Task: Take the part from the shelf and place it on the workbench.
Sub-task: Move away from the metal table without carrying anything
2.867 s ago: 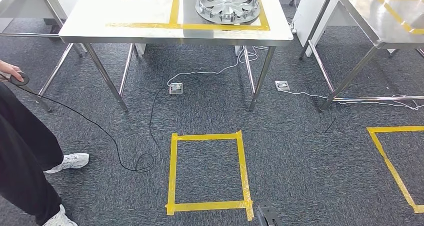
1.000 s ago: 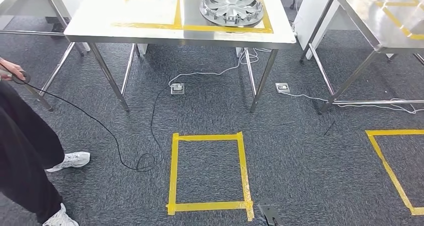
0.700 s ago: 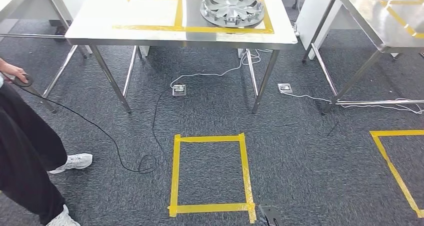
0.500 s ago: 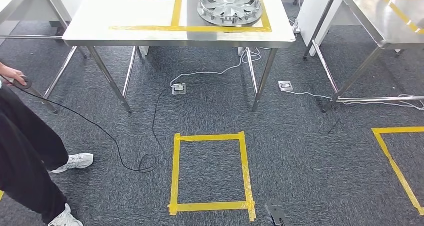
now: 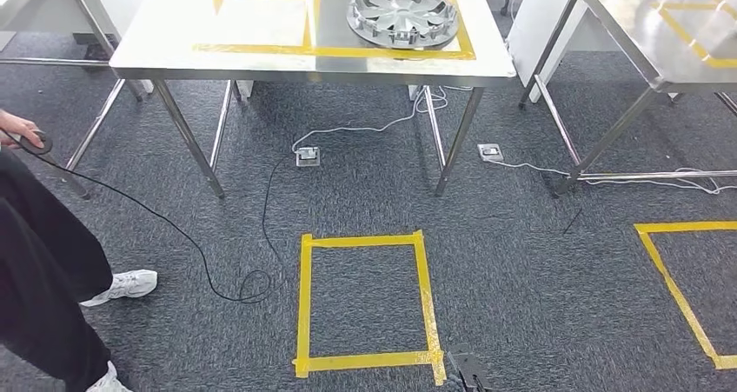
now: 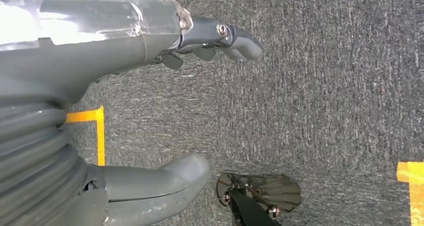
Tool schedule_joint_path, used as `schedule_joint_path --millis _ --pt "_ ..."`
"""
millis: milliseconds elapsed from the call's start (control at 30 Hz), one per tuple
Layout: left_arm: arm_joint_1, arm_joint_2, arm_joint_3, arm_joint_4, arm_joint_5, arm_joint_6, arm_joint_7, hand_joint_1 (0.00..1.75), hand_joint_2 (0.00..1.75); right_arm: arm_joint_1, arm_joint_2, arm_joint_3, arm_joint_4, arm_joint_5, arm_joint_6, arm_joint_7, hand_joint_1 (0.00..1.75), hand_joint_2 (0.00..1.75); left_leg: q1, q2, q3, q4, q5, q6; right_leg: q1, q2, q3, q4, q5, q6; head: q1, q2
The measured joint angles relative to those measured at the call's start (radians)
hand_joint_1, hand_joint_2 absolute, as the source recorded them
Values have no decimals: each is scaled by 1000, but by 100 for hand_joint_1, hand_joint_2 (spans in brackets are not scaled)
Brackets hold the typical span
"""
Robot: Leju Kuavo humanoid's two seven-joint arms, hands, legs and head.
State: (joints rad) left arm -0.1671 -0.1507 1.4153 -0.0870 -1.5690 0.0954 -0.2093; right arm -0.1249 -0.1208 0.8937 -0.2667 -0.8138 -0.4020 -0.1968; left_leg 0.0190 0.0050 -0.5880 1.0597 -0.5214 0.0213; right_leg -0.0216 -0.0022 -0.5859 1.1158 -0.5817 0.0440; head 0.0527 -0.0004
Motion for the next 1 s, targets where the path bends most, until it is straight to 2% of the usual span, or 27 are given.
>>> schedule_joint_path --millis 33,67,100,133,167,233,267,300,333,367,433,467,567,600,633,667,733,767,800,867,933,1000 --pt "0 0 0 0 0 0 0 0 175 0 0 0 0 -1 0 0 0 175 -3 1 0 0 -1 4 1 0 -32 68 -33 0 7 0" --pt "0 0 0 0 0 0 0 0 175 1 0 0 0 -2 0 0 0 131 -6 1 0 0 -1 6 2 0 -65 136 -60 0 13 0" --pt "1 0 0 0 0 0 0 0 175 3 0 0 0 -2 0 0 0 87 -10 2 0 0 -2 8 3 0 -89 184 -71 -4 18 0" --pt "1 0 0 0 0 0 0 0 175 4 0 0 0 -2 0 0 0 44 -14 1 2 0 -3 10 6 0 -97 197 -62 -9 22 0" --pt "1 0 0 0 0 0 0 0 175 4 0 0 0 -2 0 0 0 0 -19 1 4 0 -4 11 9 1 -88 171 -34 -18 27 0" --pt "0 -2 0 0 0 0 0 0 175 3 -2 1 0 -2 0 0 0 0 -26 0 10 0 -6 14 22 2 -33 46 38 -48 33 0" --pt "-1 -4 0 0 0 0 0 0 175 3 -3 1 0 -3 0 0 0 0 -28 -1 11 0 -7 14 28 2 -7 -13 62 -63 30 0" --pt "-1 -5 0 0 0 0 0 0 175 2 -5 1 0 -3 0 0 0 0 -28 -2 10 0 -7 13 34 2 11 -52 71 -73 29 0" --pt "-1 -7 0 0 0 0 0 0 175 2 -7 1 0 -4 0 0 0 0 -27 -2 8 -1 -6 10 37 2 18 -69 69 -79 27 0" --pt "-1 -7 0 0 0 0 0 0 175 2 -7 2 0 -4 0 -1 0 0 -26 -2 6 -3 -4 6 39 1 21 -79 70 -80 28 0" --pt "-1 -8 0 0 0 0 0 0 175 2 -7 2 -1 -5 0 -1 0 0 -25 -2 3 2 -10 -3 34 -2 31 -105 80 -76 33 0" --pt "-1 -7 0 0 0 0 0 0 175 2 -7 2 -2 -5 0 -1 0 0 -25 -4 -7 23 -25 -9 29 -4 38 -119 87 -74 31 0" --pt "-1 -5 0 0 0 0 0 0 175 1 -5 1 -3 -6 0 -2 0 0 -17 -7 -78 174 -105 -26 22 -8 46 -133 94 -70 10 0" --pt "0 -4 0 -1 0 0 0 0 175 2 -5 1 -3 -6 0 -2 0 0 -12 -7 -100 217 -118 -31 22 -8 46 -132 93 -69 3 0" --pt "1 -3 0 -1 0 0 0 0 175 2 -4 2 -3 -7 0 -2 0 0 -8 -7 -109 232 -114 -36 20 -8 47 -130 91 -66 -3 0" --pt "1 -2 0 -1 0 0 0 0 175 3 -3 2 -3 -8 0 -2 0 0 -3 -5 -101 213 -91 -41 18 -8 47 -128 89 -62 -6 0" --pt "1 -1 0 -1 0 0 0 0 175 3 -2 2 -3 -8 0 -2 0 0 3 -2 -46 102 -29 -49 13 -7 48 -117 80 -50 -12 0" --pt "0 -1 0 -1 0 0 0 0 175 2 -2 2 -3 -9 -1 -2 0 0 4 -1 -20 50 -9 -48 12 -6 47 -108 74 -41 -17 0" --pt "0 -1 0 -1 0 0 0 0 175 1 -2 2 -3 -9 -1 -2 0 0 4 -1 -3 16 -1 -43 13 -5 46 -102 69 -34 -19 0" --pt "1 -2 0 -1 0 0 -1 0 175 0 -3 2 -3 -10 -2 -3 0 0 0 -2 4 2 -4 -26 14 -3 45 -97 66 -23 -19 0" --pt "2 -2 0 -1 0 0 0 0 175 0 -2 2 -3 -9 -1 -3 0 87 -1 -2 4 1 -2 -12 11 -2 44 -94 61 -15 -12 0" --pt "1 -2 0 -1 0 0 -1 0 175 0 -2 3 -4 -9 -1 -3 0 175 1 -1 4 -2 0 -2 9 -2 19 -38 22 -8 -1 0"
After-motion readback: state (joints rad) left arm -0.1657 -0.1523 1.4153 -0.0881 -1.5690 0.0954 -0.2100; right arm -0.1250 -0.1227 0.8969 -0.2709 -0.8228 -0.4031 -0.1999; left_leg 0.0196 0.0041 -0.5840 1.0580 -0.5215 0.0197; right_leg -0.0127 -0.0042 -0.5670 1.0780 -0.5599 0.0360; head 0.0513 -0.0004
